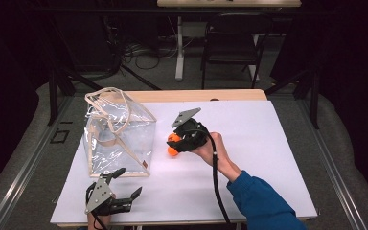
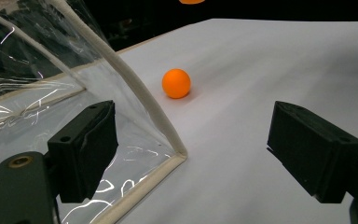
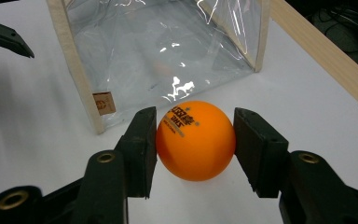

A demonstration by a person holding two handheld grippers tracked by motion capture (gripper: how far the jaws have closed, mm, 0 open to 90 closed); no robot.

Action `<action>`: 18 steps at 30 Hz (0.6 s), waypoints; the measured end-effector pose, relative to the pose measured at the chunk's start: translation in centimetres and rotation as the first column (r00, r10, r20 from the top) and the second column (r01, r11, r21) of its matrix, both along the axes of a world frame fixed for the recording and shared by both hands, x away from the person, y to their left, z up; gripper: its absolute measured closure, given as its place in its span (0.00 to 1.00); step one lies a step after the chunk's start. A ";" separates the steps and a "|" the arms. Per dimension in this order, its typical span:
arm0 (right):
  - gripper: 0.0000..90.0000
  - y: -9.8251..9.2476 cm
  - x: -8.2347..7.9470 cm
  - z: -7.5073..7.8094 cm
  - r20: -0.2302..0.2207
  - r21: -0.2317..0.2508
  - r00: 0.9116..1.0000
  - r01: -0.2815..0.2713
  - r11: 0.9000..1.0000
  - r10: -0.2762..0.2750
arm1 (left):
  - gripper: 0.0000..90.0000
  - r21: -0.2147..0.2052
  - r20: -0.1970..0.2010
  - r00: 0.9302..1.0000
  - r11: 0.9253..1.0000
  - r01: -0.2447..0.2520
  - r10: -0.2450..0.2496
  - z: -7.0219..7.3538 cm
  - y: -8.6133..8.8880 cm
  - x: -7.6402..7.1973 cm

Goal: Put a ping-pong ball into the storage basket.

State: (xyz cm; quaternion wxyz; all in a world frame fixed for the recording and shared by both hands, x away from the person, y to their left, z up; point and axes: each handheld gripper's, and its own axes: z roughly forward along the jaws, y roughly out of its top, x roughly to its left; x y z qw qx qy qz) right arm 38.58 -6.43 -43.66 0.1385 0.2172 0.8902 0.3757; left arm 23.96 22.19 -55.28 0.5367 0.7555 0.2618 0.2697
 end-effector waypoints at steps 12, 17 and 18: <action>0.57 1.3 1.0 0.7 0.003 -0.021 1.000 -0.019 1.000 0.019 | 0.18 0.003 -0.004 1.000 1.000 0.010 -0.010 0.0 0.0 0.0; 0.57 2.0 1.4 1.2 0.007 -0.029 1.000 -0.028 0.999 0.028 | 0.18 0.002 -0.007 1.000 1.000 0.011 -0.011 0.0 0.0 0.1; 0.57 2.0 1.4 1.2 0.007 -0.029 1.000 -0.028 0.999 0.028 | 0.18 0.002 -0.007 1.000 1.000 0.011 -0.011 0.0 0.0 0.1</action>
